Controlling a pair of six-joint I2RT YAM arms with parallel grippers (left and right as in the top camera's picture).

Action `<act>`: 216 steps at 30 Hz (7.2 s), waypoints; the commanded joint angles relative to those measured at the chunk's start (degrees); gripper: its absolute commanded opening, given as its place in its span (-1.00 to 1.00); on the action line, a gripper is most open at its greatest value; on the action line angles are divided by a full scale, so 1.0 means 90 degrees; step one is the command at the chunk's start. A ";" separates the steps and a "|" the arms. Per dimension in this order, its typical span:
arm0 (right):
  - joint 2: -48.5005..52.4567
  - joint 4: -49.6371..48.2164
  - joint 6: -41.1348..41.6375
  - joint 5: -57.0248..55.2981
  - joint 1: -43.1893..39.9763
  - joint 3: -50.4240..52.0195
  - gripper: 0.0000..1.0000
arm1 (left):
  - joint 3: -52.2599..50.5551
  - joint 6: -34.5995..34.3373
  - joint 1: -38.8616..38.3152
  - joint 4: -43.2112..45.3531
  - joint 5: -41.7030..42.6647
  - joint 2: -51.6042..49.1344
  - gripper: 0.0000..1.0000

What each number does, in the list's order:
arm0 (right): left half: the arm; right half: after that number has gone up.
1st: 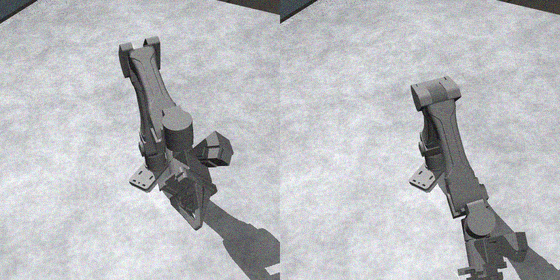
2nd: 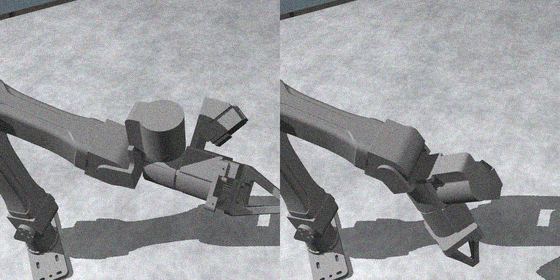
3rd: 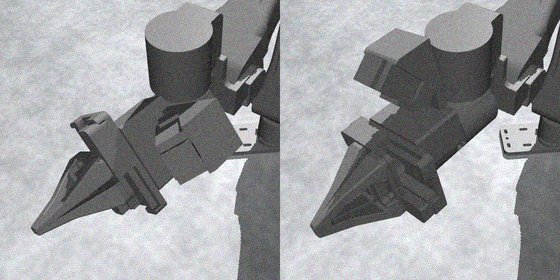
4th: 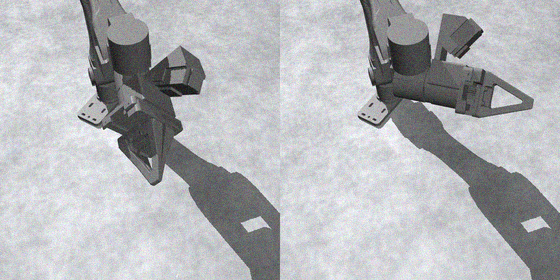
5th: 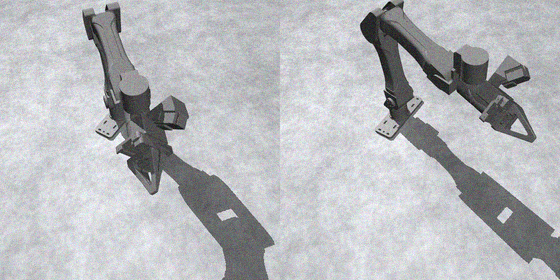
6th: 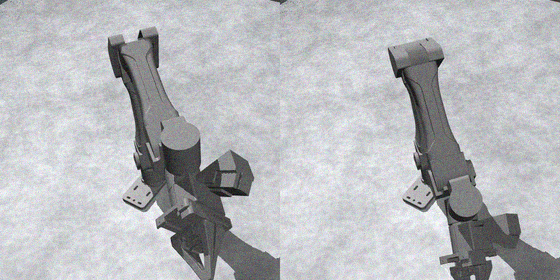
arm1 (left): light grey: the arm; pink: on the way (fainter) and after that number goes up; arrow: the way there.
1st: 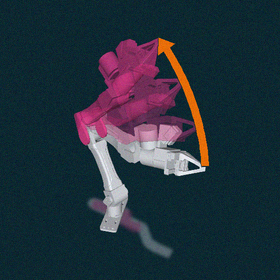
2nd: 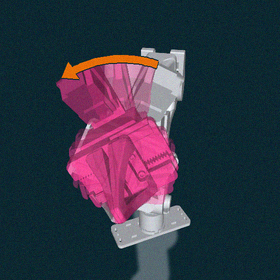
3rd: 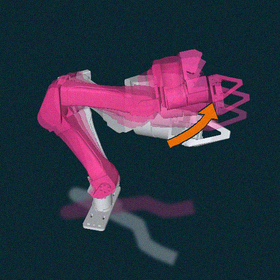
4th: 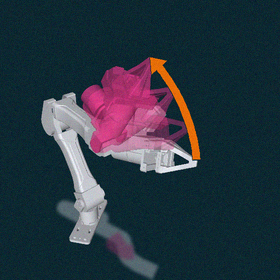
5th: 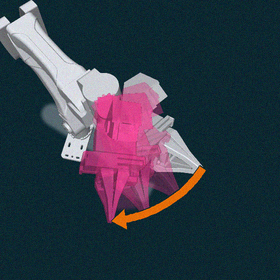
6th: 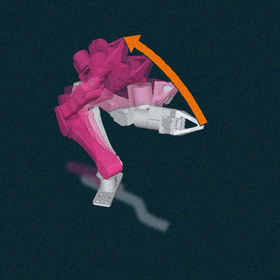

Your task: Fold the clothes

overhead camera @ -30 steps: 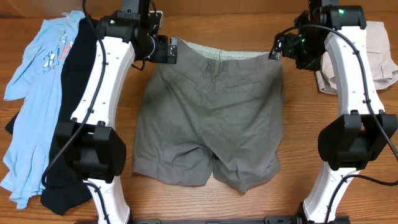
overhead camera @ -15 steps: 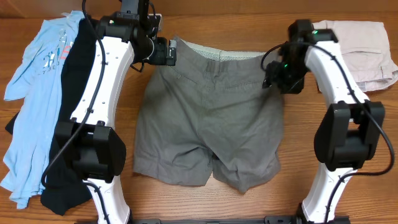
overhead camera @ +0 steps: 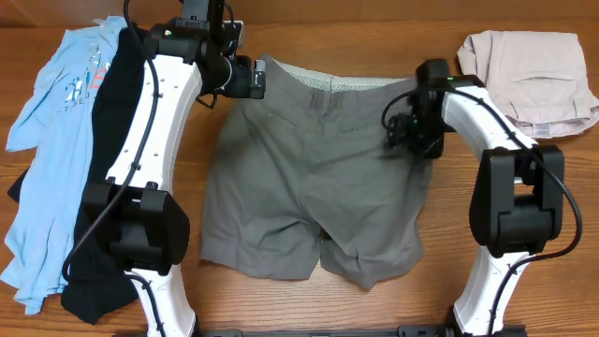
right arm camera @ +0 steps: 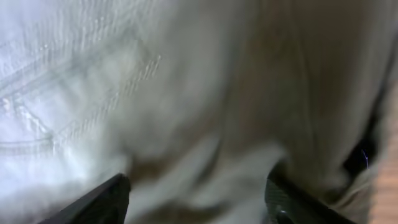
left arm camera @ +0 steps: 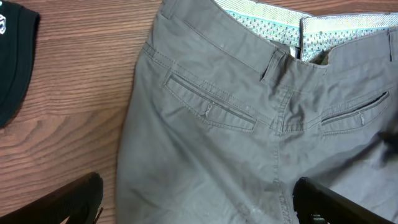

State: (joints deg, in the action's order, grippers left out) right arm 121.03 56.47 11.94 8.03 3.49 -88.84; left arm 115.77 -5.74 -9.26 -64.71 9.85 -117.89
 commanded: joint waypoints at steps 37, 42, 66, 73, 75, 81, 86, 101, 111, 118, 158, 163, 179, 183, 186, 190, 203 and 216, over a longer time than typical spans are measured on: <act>0.0593 0.2501 0.0627 -0.0889 0.0828 -0.2764 0.72 | 0.0066 -0.0384 -0.0262 -0.1158 0.0180 -0.0950 0.82; 0.0593 0.2582 0.0952 -0.0886 0.0903 -0.2407 0.72 | 0.0066 -0.0364 -0.0886 -0.1141 0.0075 -0.1474 0.83; 0.0797 -0.0741 0.1005 -0.1003 0.0889 0.0092 0.73 | 0.0066 -0.1661 -0.1387 0.0386 -0.0748 -0.2761 0.98; 0.1345 -0.2487 0.0838 -0.1392 0.0889 0.0092 0.75 | 0.0066 -0.1843 -0.1263 0.1596 -0.1171 -0.3230 1.00; 0.1387 -0.2931 0.0782 -0.1486 0.0886 0.0092 0.76 | 0.0066 -0.1872 -0.1166 0.2008 -0.1192 -0.3310 1.00; 0.1392 -0.3968 0.0624 -0.1634 0.0758 0.0070 0.75 | 0.0066 -0.1868 -0.0799 0.2885 -0.1188 -0.3356 1.00; 0.1375 -0.3257 0.0629 -0.1630 0.0471 -0.0483 1.00 | 0.0223 -0.1792 -0.0423 0.2674 -0.1081 -0.3351 1.00; 0.0262 0.2263 0.0765 -0.1231 0.0168 -0.3810 1.00 | 0.2977 -0.1406 -0.0401 -0.0323 -0.0974 -0.3339 1.00; -0.1479 0.3716 0.0627 -0.1049 0.0165 -0.3810 1.00 | 0.6188 -0.1137 -0.0476 -0.3570 -0.0801 -0.3339 1.00; -0.2596 0.4505 0.0457 -0.0884 0.0199 -0.3619 1.00 | 0.6312 -0.0835 -0.0884 -0.3568 0.0291 -0.2892 1.00; -0.2446 -0.0243 -0.0527 0.0311 0.0024 0.2771 0.13 | 0.2016 -0.0714 -0.0753 -0.3565 -0.1829 0.1404 1.00; -0.2446 -0.0180 -0.0527 0.0313 0.0024 0.2793 -0.15 | 0.2011 -0.0716 -0.0753 -0.3541 -0.1829 0.1404 1.00; -0.2446 -0.0578 -0.0522 0.0738 -0.0272 0.2793 -0.92 | 0.2011 -0.0716 -0.0753 -0.3521 -0.1826 0.1396 1.00; -0.2446 -0.0381 -0.0435 0.0738 -0.0670 0.2793 -0.92 | 0.2011 -0.0716 -0.0753 -0.3524 -0.1824 0.1396 1.00; -0.2458 0.0049 -0.0029 0.0738 -0.1197 0.2793 -0.92 | 0.2011 -0.0716 -0.0753 -0.3524 -0.1826 0.1396 1.00; -0.2458 0.0993 0.0478 0.0733 -0.1860 0.2793 -0.92 | 0.2011 -0.0716 -0.0753 -0.3517 -0.1824 0.1396 0.99; -0.2528 0.1290 0.0279 0.0823 -0.1984 0.2722 0.01 | 0.1999 -0.0597 -0.0753 -0.3373 -0.1783 0.1304 0.99; -0.3254 0.0852 -0.0238 0.1384 -0.0663 0.2305 0.82 | 0.1999 0.0447 -0.0753 -0.1433 -0.1246 -0.0440 1.00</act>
State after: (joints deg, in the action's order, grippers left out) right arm 92.71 66.04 10.20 19.27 -7.64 -66.78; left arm 134.17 -4.19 -16.34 -78.17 -2.68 -116.31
